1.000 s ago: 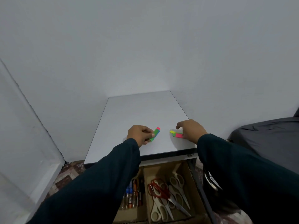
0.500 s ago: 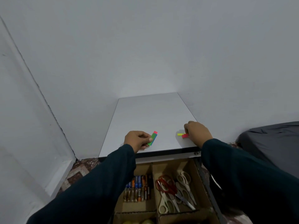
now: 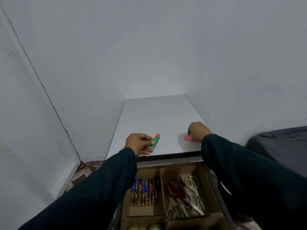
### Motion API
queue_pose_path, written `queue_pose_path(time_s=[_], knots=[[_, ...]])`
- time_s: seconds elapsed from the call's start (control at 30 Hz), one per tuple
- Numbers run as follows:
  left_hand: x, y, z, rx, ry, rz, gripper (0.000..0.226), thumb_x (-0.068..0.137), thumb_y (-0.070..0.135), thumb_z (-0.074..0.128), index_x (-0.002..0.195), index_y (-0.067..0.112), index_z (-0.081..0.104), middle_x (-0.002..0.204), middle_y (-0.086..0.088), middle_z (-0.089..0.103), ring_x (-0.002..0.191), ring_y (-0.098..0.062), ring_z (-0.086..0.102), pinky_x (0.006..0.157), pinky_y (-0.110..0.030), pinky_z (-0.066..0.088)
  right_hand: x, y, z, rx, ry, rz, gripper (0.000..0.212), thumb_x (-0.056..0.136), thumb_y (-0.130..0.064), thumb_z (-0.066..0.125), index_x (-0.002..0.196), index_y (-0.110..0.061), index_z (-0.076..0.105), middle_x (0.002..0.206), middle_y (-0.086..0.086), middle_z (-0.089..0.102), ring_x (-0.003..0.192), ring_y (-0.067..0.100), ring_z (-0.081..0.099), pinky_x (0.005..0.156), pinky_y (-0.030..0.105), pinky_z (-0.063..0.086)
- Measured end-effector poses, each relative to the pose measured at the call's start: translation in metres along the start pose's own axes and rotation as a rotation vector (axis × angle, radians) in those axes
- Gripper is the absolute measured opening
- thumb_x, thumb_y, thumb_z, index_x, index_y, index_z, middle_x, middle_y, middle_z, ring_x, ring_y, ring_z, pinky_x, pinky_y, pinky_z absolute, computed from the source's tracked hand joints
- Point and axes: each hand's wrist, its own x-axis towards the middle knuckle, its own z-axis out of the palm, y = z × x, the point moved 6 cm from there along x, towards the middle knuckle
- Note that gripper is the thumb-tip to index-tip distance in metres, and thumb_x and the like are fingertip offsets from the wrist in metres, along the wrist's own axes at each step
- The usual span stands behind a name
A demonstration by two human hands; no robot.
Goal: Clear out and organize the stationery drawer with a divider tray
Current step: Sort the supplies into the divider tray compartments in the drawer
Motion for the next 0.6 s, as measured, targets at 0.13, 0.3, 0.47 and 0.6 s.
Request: queue_pose_path(time_s=[0.13,0.3,0.47,0.6], knots=[[0.0,-0.001,-0.003,-0.001,-0.003,-0.002,0.009,0.083,0.003,0.067,0.092,0.004,0.065,0.082,-0.012,0.065,0.052,-0.012,0.064,0.051,-0.017,0.055,0.002,-0.004,0.0,-0.07,0.002,-0.014,0.035,0.091,-0.036,0.058,0.073,-0.006,0.054,0.068,0.003,0.048,0.079,0.025,0.049,0.072,0.027,0.041],[-0.002,-0.002,-0.004,0.031,0.007,0.022,0.006,0.083,0.001,0.067,0.089,0.001,0.066,0.076,-0.01,0.065,0.055,-0.013,0.063,0.052,-0.016,0.055,-0.004,-0.004,-0.002,-0.091,-0.007,-0.009,0.041,0.09,-0.037,0.059,0.065,-0.008,0.046,0.068,0.003,0.048,0.072,0.021,0.048,0.072,0.028,0.041],[0.003,0.003,-0.011,0.23,0.06,0.031,0.009,0.082,0.002,0.069,0.077,0.008,0.064,0.077,-0.012,0.066,0.056,-0.016,0.062,0.057,-0.022,0.055,-0.015,-0.01,-0.006,-0.047,0.112,-0.124,0.011,0.091,-0.021,0.058,0.087,-0.014,0.051,0.093,0.006,0.059,0.083,0.02,0.052,0.072,0.028,0.044],[0.011,0.012,-0.011,0.605,0.073,0.097,0.004,0.083,0.006,0.068,0.087,0.008,0.069,0.086,-0.01,0.069,0.056,-0.014,0.061,0.065,-0.026,0.055,-0.025,-0.02,-0.006,0.006,0.177,-0.19,0.012,0.089,-0.006,0.054,0.082,-0.015,0.053,0.093,0.006,0.064,0.082,0.022,0.057,0.071,0.028,0.045]])
